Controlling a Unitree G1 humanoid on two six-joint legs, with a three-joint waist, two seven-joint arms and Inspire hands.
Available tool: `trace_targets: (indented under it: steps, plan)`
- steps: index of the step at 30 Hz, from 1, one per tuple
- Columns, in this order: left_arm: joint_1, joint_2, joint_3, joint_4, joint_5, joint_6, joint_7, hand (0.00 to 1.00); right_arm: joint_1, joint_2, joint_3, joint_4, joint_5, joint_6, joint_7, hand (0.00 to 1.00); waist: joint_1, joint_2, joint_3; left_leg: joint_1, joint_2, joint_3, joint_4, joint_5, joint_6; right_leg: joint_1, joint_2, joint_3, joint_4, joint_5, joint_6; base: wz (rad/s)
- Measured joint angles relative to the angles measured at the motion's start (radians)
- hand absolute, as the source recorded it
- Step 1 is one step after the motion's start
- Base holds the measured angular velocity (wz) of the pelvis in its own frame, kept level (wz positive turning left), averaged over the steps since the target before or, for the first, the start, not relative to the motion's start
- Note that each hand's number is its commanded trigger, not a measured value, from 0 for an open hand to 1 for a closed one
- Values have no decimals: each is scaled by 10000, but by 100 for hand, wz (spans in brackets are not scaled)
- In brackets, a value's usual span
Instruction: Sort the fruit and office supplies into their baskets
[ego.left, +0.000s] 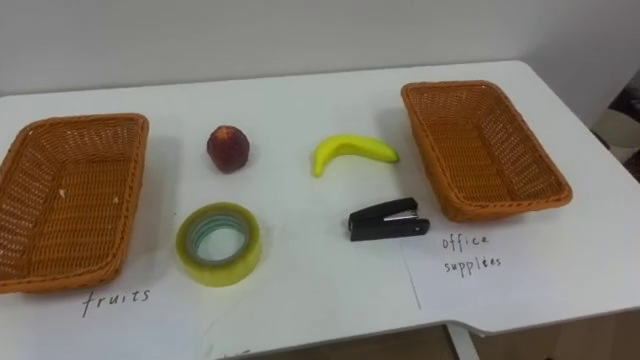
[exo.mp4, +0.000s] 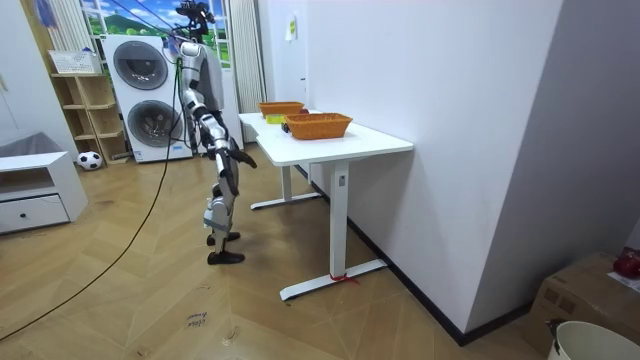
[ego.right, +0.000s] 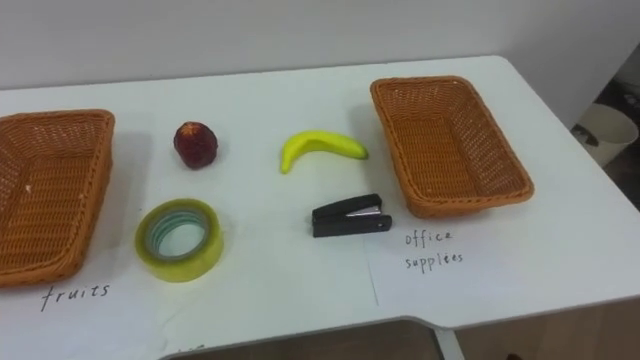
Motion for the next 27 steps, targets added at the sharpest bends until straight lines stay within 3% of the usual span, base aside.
trace_targets:
  steps: [8, 13, 17, 24, 27]
  plan:
    - [109, 10, -29, -572, 222, 75, -14, 0, 440, -69, -65, -3372, -82, -34, -1883, 0, -91, 56, 4, -112, 9, 113, -61, -3, -3, -242, 62, 122, 164, 0, -1, -5]
    - [271, 12, -96, -593, 212, 86, 16, 0, 384, -221, -161, -4035, -735, -384, -2731, 0, -137, 39, 0, -105, 9, 102, -57, -3, -4, -235, 59, 93, 163, 0, -1, 0]
    - [417, 62, -136, -726, 295, 92, -10, 0, 344, -227, -169, -4518, -1330, -391, -3454, 0, -216, 21, 6, -130, 2, 83, -37, -3, -3, -251, 44, 87, 198, 0, -1, 0]
    - [395, 134, -114, -754, 860, 109, -33, 0, 392, -307, -175, -6602, -2151, -400, -3957, 0, -213, -38, 11, -148, -13, 123, -20, -3, -2, -279, 36, 124, 164, -2, -3, -1]
    - [403, 130, -80, -751, 911, 147, -8, 0, 279, -573, -202, -7230, -2898, -402, -4134, 0, -197, -63, 12, -277, -11, 155, 0, 2, -2, -411, 42, 154, 171, 0, -6, -2]
